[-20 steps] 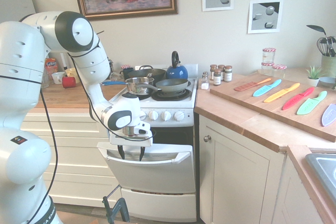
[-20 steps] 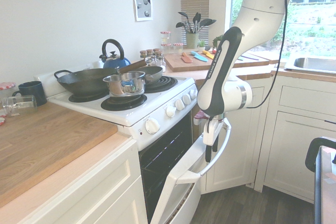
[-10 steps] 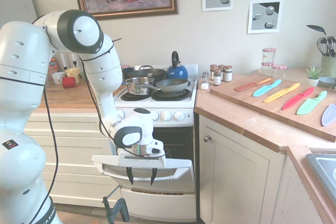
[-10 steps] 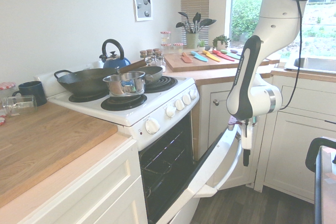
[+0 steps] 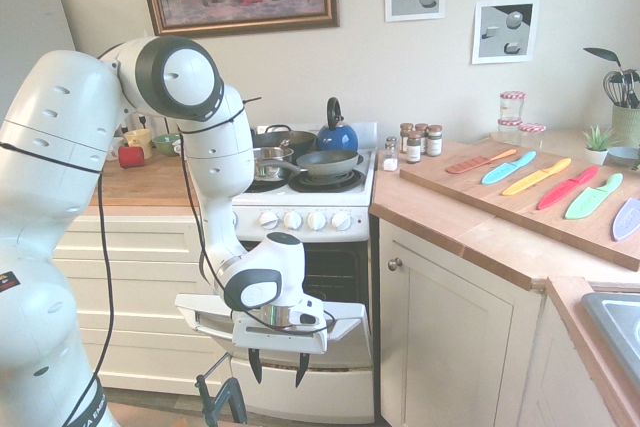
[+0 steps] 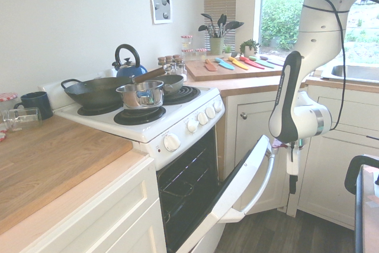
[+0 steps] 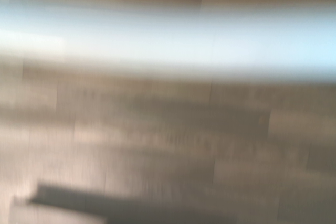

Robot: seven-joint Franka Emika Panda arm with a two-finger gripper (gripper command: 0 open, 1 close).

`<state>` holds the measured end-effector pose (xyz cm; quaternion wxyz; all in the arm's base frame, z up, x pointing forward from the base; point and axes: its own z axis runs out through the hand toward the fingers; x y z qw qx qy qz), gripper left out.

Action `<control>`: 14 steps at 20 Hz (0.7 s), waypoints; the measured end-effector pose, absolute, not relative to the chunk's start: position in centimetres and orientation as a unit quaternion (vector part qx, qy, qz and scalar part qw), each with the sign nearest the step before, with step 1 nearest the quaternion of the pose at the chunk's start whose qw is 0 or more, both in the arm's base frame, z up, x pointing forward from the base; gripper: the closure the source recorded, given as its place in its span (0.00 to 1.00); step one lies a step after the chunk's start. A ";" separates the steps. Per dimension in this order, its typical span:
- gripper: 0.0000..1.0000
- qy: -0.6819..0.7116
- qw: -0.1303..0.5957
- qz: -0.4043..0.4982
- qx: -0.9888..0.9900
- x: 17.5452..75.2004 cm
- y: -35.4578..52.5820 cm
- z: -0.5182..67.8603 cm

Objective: Open the oven

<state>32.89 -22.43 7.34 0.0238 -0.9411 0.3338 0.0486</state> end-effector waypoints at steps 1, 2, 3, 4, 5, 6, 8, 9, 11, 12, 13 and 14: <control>0.00 0.349 0.030 0.034 -0.936 33.8 -21.6 8.8; 0.00 0.368 0.036 0.020 -0.929 34.9 -20.5 10.4; 0.00 0.389 0.042 0.008 -0.920 35.9 -19.1 12.1; 0.00 0.411 0.048 -0.002 -0.910 36.9 -17.6 13.7; 0.00 0.434 0.053 -0.006 -0.899 37.6 -15.7 15.3; 0.00 0.455 0.059 -0.008 -0.888 38.2 -13.9 16.7; 0.00 0.496 0.067 -0.008 -0.866 38.8 -10.6 19.1; 0.00 0.514 0.070 -0.007 -0.855 39.1 -9.6 20.0; 0.00 0.530 0.068 -0.011 -0.845 39.8 -8.6 21.4; 0.00 0.526 0.066 -0.015 -0.847 39.9 -8.4 21.7; 0.00 0.518 0.064 -0.017 -0.852 40.1 -8.2 21.9; 0.00 0.509 0.061 -0.020 -0.858 40.1 -8.0 22.0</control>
